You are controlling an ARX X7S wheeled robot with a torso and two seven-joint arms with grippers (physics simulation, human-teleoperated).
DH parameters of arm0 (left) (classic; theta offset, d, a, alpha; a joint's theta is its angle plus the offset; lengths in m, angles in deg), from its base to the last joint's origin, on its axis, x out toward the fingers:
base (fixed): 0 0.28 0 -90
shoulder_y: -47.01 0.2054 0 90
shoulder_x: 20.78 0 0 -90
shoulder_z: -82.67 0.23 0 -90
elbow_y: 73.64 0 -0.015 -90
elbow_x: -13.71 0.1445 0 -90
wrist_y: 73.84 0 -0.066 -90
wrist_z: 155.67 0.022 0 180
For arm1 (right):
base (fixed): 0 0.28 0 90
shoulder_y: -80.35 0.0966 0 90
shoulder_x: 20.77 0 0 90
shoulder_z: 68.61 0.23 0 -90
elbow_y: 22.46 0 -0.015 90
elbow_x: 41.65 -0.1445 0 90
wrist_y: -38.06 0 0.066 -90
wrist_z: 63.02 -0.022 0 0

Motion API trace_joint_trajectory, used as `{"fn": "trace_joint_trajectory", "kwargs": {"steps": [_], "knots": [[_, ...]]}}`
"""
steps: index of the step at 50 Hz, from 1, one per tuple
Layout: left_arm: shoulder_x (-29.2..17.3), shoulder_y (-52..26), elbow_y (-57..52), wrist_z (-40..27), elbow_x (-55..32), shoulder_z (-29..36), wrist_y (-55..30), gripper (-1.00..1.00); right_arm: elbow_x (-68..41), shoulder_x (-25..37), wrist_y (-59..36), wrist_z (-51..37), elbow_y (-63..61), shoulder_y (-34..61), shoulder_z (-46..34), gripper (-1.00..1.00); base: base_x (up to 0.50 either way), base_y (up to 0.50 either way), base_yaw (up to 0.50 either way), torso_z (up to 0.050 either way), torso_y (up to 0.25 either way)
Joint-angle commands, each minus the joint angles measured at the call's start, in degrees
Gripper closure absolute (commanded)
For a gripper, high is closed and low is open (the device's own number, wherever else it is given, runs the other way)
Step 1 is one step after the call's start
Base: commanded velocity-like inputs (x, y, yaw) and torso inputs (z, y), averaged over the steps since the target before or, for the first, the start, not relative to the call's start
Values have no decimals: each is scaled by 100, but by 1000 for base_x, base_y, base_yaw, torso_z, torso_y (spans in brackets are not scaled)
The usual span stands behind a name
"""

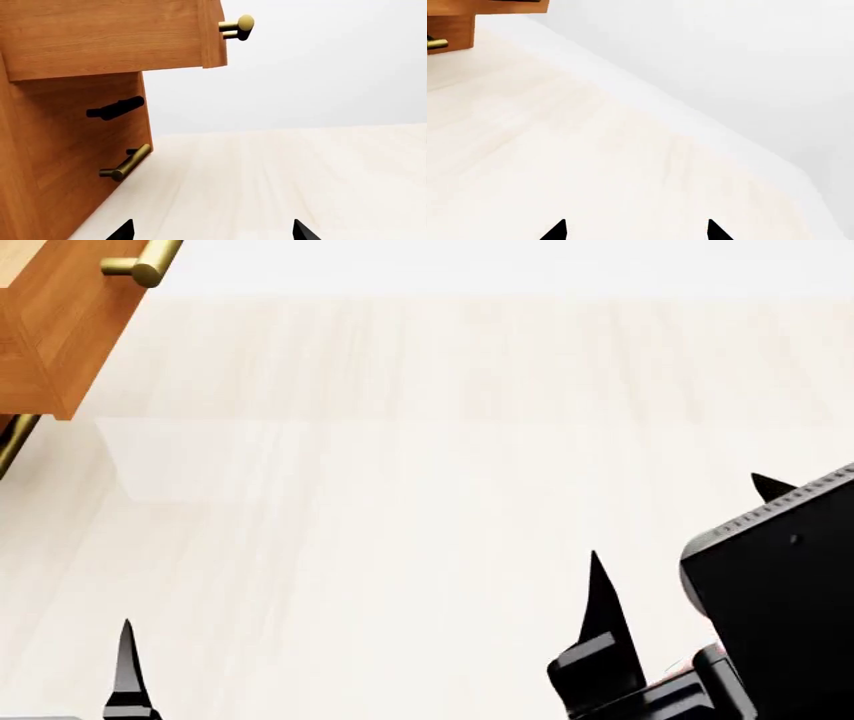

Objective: Put the bowl on the plate.

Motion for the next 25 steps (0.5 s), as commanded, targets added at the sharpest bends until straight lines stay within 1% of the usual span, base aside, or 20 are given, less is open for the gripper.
{"fn": "trace_joint_trajectory", "kwargs": {"steps": [1, 25], "knots": [[-20, -5, -52, -16, -8, 14, -34, -100, 447, 6, 111, -64, -120, 10, 89, -100, 0, 0, 0, 0, 0], [-29, -3, -60, -48, 9, 56, -23, -100, 1173, 43, 37, -66, -429, -13, 140, -100, 0, 0, 0, 0, 0]]}}
